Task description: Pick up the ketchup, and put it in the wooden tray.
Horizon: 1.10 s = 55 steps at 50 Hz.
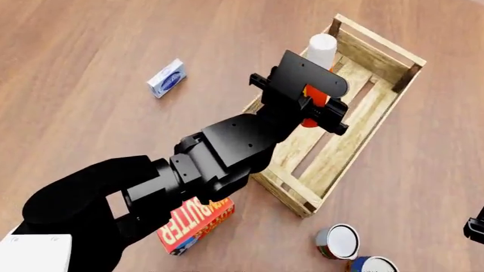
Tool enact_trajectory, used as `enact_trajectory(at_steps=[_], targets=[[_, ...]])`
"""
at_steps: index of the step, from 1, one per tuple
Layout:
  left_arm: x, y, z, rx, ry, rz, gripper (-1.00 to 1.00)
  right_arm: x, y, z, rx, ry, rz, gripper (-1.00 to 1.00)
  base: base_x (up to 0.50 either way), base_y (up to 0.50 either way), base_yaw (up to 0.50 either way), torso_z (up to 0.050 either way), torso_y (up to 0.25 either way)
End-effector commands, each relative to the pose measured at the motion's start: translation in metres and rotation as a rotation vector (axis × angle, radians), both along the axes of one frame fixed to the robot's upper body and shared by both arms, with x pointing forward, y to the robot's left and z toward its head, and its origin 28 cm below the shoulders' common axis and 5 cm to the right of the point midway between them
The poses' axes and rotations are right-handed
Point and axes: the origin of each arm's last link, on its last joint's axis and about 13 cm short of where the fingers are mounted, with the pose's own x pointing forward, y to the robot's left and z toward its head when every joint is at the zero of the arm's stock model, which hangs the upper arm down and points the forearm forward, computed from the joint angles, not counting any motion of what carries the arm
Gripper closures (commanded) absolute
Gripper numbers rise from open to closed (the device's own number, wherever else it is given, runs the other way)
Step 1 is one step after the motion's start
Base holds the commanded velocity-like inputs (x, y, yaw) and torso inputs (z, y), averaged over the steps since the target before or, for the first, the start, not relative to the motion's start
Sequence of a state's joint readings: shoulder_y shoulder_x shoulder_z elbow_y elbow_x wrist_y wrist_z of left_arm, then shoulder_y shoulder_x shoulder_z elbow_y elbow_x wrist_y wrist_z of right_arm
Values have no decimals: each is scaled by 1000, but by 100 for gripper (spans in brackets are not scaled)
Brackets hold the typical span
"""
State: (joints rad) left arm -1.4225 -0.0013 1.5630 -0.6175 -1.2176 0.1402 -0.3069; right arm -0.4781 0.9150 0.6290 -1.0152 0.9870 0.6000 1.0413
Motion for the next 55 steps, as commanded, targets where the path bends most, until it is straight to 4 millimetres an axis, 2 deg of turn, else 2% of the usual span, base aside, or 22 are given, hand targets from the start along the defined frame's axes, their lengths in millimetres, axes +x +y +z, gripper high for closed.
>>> enact_trajectory(at_steps=[1,15,55], targets=[[-2,-3,4,-11,-12,-12,100,0,0,0,1,0,-7,-100,0,0,0,0,-172],[-2,-3,3,3,-25,-9,100,0,0,0,2,0,-11,-100,0,1,0,0,-153],[1,5,-24,93,-42,10,100,0,0,0,5,11,-31,-100,0,0,0,0,0]])
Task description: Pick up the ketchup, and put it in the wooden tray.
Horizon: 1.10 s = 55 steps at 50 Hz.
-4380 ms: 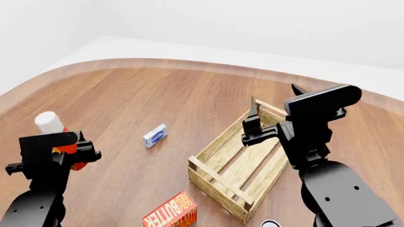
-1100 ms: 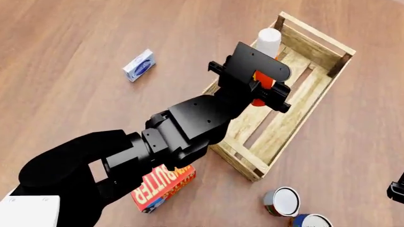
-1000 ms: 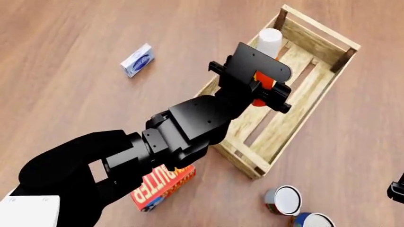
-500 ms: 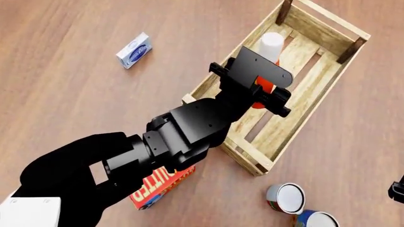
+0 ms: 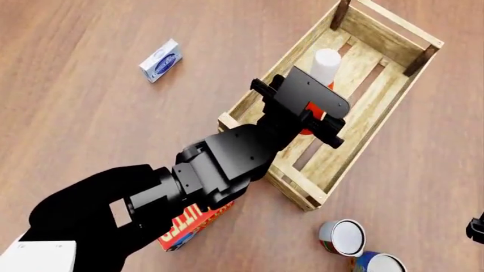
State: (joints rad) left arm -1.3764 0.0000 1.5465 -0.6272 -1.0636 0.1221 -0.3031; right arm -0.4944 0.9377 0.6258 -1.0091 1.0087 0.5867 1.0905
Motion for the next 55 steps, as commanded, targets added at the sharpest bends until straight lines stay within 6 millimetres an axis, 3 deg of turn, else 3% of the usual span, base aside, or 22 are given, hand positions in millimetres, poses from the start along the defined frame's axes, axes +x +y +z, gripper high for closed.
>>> enact_trajectory(at_steps=[1,11,12,55], targets=[[1,3,-9,4,27,13,100,0,0,0,0,4,-4,-100,0,0,0,0,0],[-1,2,-12,12,31,13,100,0,0,0,1,7,-6,-100,-1,1,1,0,0],[-1,2,-12,13,31,14,-100,0,0,0,1,7,-6,-100,-1,4,0,0,0],[-3,-2,-3,14,59,-25,-100,0,0,0,-3,-6,-5,-100,0,0,0,0,-1]])
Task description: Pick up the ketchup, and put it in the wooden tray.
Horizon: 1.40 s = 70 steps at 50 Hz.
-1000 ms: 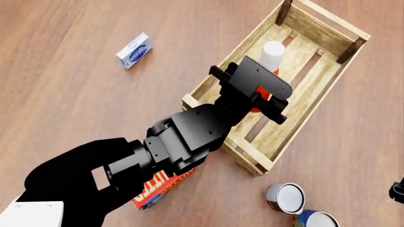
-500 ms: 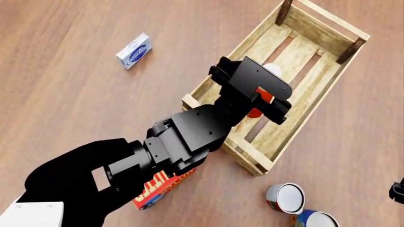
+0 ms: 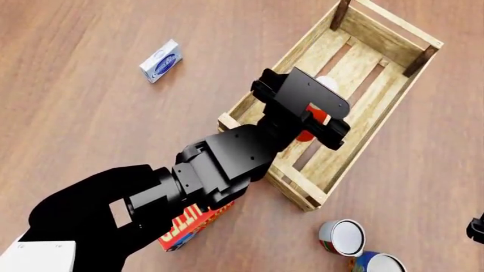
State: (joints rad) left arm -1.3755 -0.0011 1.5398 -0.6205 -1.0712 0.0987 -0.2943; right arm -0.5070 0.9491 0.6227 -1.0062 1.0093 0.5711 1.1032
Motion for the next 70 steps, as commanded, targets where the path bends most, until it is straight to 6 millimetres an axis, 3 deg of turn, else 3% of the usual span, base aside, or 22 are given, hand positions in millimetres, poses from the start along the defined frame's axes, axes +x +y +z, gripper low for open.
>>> enact_trajectory(at_steps=[1,39,56,70], targets=[[-3,-2,-3,5,39,-23,-100,0,0,0,-2,-6,-1,-100,0,0,0,0,0],[-8,-9,20,-17,-14,-34,-100,1,0,0,-24,-33,2,-100,0,0,0,0,0],[-6,-9,29,-28,-32,-38,-100,1,0,0,-31,-47,3,-100,0,0,0,-2,98],[-4,-10,52,-87,-59,-41,-100,1,-1,0,-43,-55,31,-100,0,0,0,-2,101]])
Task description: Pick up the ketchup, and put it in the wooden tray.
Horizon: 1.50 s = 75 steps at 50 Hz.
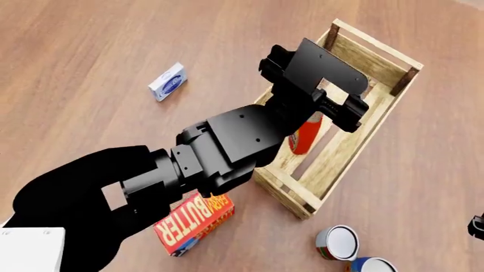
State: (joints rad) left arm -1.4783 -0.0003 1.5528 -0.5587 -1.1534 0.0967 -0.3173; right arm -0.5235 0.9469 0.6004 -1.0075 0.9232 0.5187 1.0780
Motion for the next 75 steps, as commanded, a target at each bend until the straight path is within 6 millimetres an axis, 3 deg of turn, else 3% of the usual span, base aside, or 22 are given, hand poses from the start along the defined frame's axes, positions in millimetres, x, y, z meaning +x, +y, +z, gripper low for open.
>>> enact_trajectory(at_steps=[1,11,17,23,38,41,49,56,57,59,61,62,64,69,75], targets=[[1,-1,19,-45,-21,-6,-100,0,0,0,-10,-8,22,-100,0,0,0,-2,100],[2,5,45,-118,-39,8,-100,0,-1,0,-32,-17,78,-100,0,0,0,-2,102],[-6,35,59,-172,-57,51,-100,1,-1,0,-49,-26,130,-100,0,0,0,-2,103],[-20,69,60,-225,-21,101,-100,1,-1,0,-57,-33,187,-100,0,0,0,-2,104],[-74,167,-17,-271,57,325,-100,2,-2,0,-50,-56,369,-100,0,0,0,-1,92],[-90,185,-33,-276,89,391,-100,-6,15,10,-32,-49,424,-100,0,0,0,0,73],[-119,207,-54,-334,171,519,-100,-8,22,14,-27,-47,514,-100,0,0,0,0,46],[-129,222,-64,-389,209,644,-100,-8,22,14,-21,-51,574,-100,0,0,0,0,33],[-129,224,-65,-395,213,663,-100,8,22,15,-52,-65,558,-100,0,0,0,0,31],[-128,228,-68,-407,221,700,-100,21,21,-35,46,169,463,-100,0,0,0,0,33],[-128,230,-72,-408,227,727,-100,48,43,-56,59,235,550,-100,0,0,0,0,33],[-128,231,-74,-407,225,739,-100,63,57,-54,43,207,624,-100,0,0,0,0,33],[-128,232,-79,-411,231,762,-100,98,59,-8,-30,-66,635,-100,0,0,0,0,21],[-129,233,-86,-435,251,801,-100,87,58,-14,-3,-98,645,-100,0,0,0,0,0],[-128,235,-86,-460,260,822,-100,89,59,-17,16,-79,655,-100,0,0,0,0,0]])
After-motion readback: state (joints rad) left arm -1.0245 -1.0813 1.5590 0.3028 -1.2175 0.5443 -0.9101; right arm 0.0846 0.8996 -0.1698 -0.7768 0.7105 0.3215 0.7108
